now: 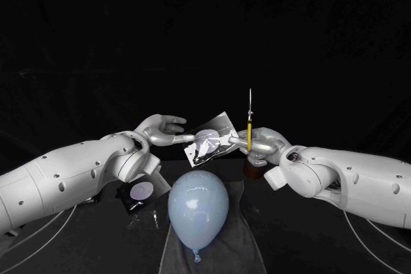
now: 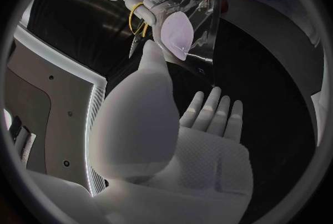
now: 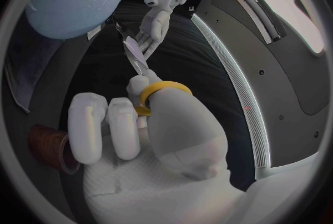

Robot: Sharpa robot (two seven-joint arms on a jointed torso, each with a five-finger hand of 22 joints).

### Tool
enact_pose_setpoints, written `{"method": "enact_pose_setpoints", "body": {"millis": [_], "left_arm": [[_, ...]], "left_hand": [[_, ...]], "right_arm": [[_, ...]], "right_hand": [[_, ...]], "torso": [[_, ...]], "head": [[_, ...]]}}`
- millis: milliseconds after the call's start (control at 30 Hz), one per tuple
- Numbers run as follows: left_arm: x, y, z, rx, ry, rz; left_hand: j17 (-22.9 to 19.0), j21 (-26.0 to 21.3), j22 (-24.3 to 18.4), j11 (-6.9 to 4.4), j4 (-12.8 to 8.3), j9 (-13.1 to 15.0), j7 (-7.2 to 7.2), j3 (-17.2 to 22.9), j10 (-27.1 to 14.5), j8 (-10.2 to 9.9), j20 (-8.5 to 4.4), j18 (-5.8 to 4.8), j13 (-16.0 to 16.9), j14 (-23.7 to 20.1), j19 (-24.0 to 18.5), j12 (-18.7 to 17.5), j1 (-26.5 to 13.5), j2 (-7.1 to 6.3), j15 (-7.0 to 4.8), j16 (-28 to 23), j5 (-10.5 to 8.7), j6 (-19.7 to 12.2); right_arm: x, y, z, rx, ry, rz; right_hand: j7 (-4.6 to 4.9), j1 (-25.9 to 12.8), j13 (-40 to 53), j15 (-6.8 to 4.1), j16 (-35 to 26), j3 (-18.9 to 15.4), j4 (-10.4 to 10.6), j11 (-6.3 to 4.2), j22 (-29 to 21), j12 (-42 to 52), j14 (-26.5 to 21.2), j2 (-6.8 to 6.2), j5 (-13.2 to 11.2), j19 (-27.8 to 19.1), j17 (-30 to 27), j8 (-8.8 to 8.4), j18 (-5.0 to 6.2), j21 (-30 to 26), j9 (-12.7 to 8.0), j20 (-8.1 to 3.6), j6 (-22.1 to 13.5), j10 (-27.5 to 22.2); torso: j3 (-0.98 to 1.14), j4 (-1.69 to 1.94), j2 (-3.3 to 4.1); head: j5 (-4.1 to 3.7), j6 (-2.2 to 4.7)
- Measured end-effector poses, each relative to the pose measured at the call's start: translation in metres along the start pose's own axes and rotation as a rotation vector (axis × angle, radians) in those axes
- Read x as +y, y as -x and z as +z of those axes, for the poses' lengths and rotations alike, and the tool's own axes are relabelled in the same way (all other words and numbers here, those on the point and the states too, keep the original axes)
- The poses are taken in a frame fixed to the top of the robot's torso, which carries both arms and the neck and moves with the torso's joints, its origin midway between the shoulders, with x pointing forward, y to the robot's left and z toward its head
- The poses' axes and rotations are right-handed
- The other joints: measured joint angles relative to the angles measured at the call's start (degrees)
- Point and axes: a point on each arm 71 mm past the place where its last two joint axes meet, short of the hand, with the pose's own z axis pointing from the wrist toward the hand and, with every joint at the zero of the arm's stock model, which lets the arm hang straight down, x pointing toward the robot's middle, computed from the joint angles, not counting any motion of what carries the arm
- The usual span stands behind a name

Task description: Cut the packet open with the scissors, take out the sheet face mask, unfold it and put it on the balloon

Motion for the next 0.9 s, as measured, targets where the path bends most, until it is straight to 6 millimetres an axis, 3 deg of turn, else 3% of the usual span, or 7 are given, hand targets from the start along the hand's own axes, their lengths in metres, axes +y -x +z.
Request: {"method": "enact_pose_setpoints", "body": {"millis": [133, 267, 367, 567, 633, 767, 900], "left_arm": [[0.008, 0.005, 0.0, -0.023, 0.032, -0.057], [0.019, 0.008, -0.001, -0.036, 0.078, -0.133], [0.027, 0.008, -0.001, -0.023, 0.116, -0.197], [0.032, 0.001, 0.002, 0.035, 0.147, -0.303], [0.033, 0.0, 0.004, 0.046, 0.154, -0.34], [0.035, 0.001, 0.007, 0.052, 0.166, -0.406], [0.038, 0.0, 0.008, 0.064, 0.177, -0.466]], "left_hand": [[0.9, 1.3, 0.7, -0.1, 0.0, -0.4, -0.04, 0.0, 0.5, -0.3, 0.03, 0.01, 0.1, 3.4, 4.4, 0.2, -0.5, 0.09, -0.05, 0.6, 0.22, -1.6], [0.1, 2.1, 0.8, -0.58, -0.2, -4.9, -2.24, -0.9, -12.8, -4.5, -0.15, 0.01, -0.7, -0.7, 6.1, -0.5, -1.2, -0.54, 0.46, -0.1, 0.8, -13.8], [0.5, 3.5, 1.4, -0.93, -0.2, -5.4, -2.24, -0.9, -15.0, -5.0, -0.35, 0.04, -0.5, 1.1, 10.4, -0.1, -1.5, -0.84, 0.24, 0.8, 0.86, -15.5], [3.3, 4.8, 1.7, -0.94, -0.1, -3.0, -0.91, -0.8, -1.4, -3.2, -0.3, 1.83, 2.0, 12.0, 16.3, 6.5, -3.7, -0.35, -1.3, 4.8, 0.56, -10.2], [3.9, 5.8, 1.8, -0.88, -0.1, -2.8, -0.71, -0.8, -1.1, -3.1, -0.36, 1.96, 2.0, 14.0, 19.1, 6.7, -3.7, -0.36, -1.34, 5.5, 0.56, -9.9], [4.6, 8.0, 2.4, -1.32, 0.1, -2.2, -0.74, -0.7, -0.6, -2.5, -0.38, 4.12, 1.6, 17.3, 26.3, 6.7, -3.7, -0.36, -2.03, 6.6, 0.56, -8.7], [5.0, 8.7, 2.4, -2.26, 0.1, 1.3, -0.24, -0.1, 0.9, 0.3, -0.34, 5.47, 1.5, 19.7, 29.6, 7.8, -4.0, -0.06, -2.99, 7.9, 0.56, -1.6]], "right_arm": [[0.001, 0.003, -0.001, -0.01, 0.007, -0.001], [0.003, 0.004, -0.002, -0.018, 0.014, -0.002], [0.003, 0.005, -0.002, -0.023, 0.019, -0.003], [0.004, 0.005, -0.002, -0.029, 0.025, -0.004], [0.004, 0.005, -0.002, -0.03, 0.027, -0.004], [0.006, 0.005, -0.002, -0.033, 0.034, -0.003], [0.008, 0.004, 0.0, -0.039, 0.045, -0.003]], "right_hand": [[-0.01, -0.3, 0.0, 0.0, 0.0, 0.6, -0.1, 0.02, 0.0, 0.0, 0.0, -0.3, 0.0, 0.0, 0.0, 0.0, -0.03, 0.0, 0.2, 0.0, 0.0, 0.0], [-0.01, -0.3, 0.0, 0.0, 0.0, 0.6, -0.1, 0.03, 0.0, 0.0, 0.0, -0.3, 0.0, 0.0, 0.0, -0.01, -0.05, 0.0, 0.2, 0.0, 0.0, 0.0], [-0.03, -0.5, 0.0, 0.0, 0.0, 1.0, -0.4, 0.04, 0.0, 0.0, 0.0, -0.46, 0.0, 0.0, 0.0, 0.16, -0.09, 0.0, 0.3, 0.01, 0.0, 0.0], [-0.05, -1.5, 0.0, 0.0, 0.0, 1.4, -0.6, 0.07, 0.0, 0.0, 0.0, -0.52, 0.0, 0.0, 0.0, 0.21, -0.35, 0.0, 0.4, 0.01, 0.1, 0.1], [-0.05, -1.7, 0.0, 0.0, 0.0, 2.1, -0.9, 0.08, 0.0, 0.0, 0.0, -0.58, 0.0, 0.0, 0.0, 0.21, -0.36, 0.0, 0.7, 0.01, 0.1, 0.1], [-0.06, -2.1, 0.0, 0.0, -0.1, 2.2, -0.9, 0.08, 0.0, 0.0, 0.0, -0.75, 0.0, 0.0, 0.0, 0.21, -0.37, 0.0, 0.7, 0.01, 0.1, 0.1], [-0.06, -2.6, 0.0, 0.0, -0.2, 2.8, -1.2, 0.08, 0.0, 0.0, 0.0, -0.69, 0.0, 0.0, 0.0, 0.2, -0.37, 0.0, 0.8, 0.02, 0.1, 0.1]], "torso": [[0.01, 0.01, 0.01], [0.01, 0.01, 0.03], [-0.01, 0.01, 0.03], [-0.03, 0.0, 0.04], [-0.03, -0.01, 0.04], [-0.01, -0.01, 0.04], [0.04, 0.02, 0.03]], "head": [[-0.13, 0.19], [-0.17, 0.35], [-0.18, 0.4], [-0.1, 0.41], [0.0, 0.4], [0.05, 0.41], [0.04, 0.58]]}}
